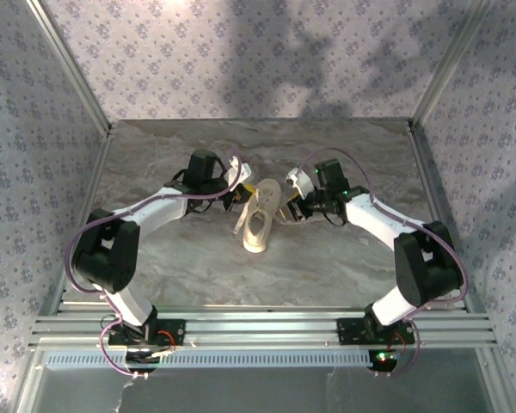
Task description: Tie the shoes
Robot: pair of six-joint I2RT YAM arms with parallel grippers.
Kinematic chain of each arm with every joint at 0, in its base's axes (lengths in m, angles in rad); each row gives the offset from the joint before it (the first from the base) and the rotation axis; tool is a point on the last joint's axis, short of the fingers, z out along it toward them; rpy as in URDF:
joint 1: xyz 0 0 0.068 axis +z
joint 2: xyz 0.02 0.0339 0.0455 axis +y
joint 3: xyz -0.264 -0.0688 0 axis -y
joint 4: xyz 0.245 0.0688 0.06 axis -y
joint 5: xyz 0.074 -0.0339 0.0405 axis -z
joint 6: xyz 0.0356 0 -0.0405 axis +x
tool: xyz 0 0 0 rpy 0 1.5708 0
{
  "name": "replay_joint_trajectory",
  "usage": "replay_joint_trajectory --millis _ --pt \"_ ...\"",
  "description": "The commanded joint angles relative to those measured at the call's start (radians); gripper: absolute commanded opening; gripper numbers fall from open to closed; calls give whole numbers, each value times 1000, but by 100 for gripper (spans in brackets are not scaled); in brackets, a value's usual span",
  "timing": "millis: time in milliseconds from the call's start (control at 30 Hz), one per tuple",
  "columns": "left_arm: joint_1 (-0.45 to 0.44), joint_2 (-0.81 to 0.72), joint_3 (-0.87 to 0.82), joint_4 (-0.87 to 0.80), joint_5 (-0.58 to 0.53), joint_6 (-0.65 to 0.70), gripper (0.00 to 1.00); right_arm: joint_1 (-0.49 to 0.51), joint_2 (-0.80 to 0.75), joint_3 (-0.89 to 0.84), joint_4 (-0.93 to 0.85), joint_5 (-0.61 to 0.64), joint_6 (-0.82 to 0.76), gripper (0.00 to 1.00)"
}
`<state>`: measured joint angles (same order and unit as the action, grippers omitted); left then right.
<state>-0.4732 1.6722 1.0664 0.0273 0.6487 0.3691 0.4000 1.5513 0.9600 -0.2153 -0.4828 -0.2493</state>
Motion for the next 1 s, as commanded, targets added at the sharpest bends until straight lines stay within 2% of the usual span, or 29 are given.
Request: replay_joint_trajectory --millis 0,267,433,467,500,533,600,633,800,967 --pt "-1 12 35 30 53 -17 0 31 29 18 -107 77 -91 53" --pt "-2 1 31 25 57 -29 0 97 205 187 -238 86 -134 54" --pt "-2 3 30 33 62 -36 0 131 289 268 -256 106 -112 54" --pt "-2 3 30 33 63 -38 0 137 305 279 -257 132 -98 51" --pt "-2 3 30 33 64 -38 0 141 314 284 -257 155 -83 44" --pt "-2 1 29 33 63 -37 0 142 317 283 -255 177 -65 33" --pt "-1 -2 29 25 62 -35 0 137 295 255 -233 223 -19 3" --pt "-1 -3 29 21 62 -35 0 133 274 242 -217 234 0 0" --pt "3 -13 29 11 34 -52 0 102 123 63 -112 260 107 0" --pt "19 -23 25 19 6 -98 0 75 78 12 -129 263 163 0"
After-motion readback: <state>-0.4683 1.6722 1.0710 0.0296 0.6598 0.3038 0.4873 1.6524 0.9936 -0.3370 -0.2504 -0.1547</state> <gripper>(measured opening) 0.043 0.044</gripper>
